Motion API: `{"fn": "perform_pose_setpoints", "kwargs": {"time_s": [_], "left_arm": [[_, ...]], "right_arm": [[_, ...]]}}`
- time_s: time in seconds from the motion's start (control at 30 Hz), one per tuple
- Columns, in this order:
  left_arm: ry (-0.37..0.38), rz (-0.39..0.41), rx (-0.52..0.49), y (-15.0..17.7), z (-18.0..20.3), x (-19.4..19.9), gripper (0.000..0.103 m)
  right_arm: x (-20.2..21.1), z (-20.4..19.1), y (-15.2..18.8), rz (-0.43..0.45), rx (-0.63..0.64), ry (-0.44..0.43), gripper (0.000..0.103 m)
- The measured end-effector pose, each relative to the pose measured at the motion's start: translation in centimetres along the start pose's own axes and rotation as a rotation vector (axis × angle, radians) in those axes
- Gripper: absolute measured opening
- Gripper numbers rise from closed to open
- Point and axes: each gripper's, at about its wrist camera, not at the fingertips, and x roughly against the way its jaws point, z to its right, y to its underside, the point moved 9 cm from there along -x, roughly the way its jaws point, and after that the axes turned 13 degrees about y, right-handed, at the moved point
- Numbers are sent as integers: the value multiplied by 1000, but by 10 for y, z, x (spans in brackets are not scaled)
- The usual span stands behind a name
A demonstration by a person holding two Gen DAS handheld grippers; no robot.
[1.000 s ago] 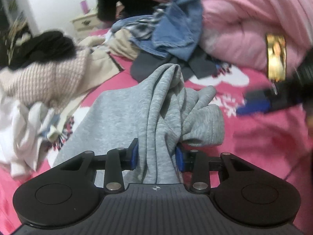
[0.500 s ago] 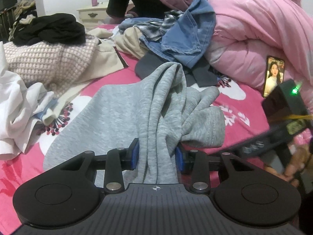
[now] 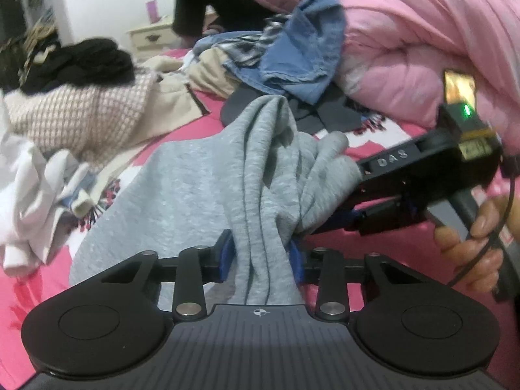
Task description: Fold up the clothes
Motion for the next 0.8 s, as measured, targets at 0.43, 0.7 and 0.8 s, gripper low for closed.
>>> {"fn": "perform_pose_setpoints", "kwargs": {"time_s": [0.43, 0.7, 0.8], "left_arm": [[-3, -10, 4, 6, 3, -6, 31], [-1, 38, 36, -8, -8, 12, 27], [2, 68, 51, -12, -11, 18, 26]], "right_arm": [[65, 26, -35, 113, -114, -44, 31], [39, -39, 44, -159, 430, -55, 39], [-8, -29, 63, -234, 450, 69, 37]]}}
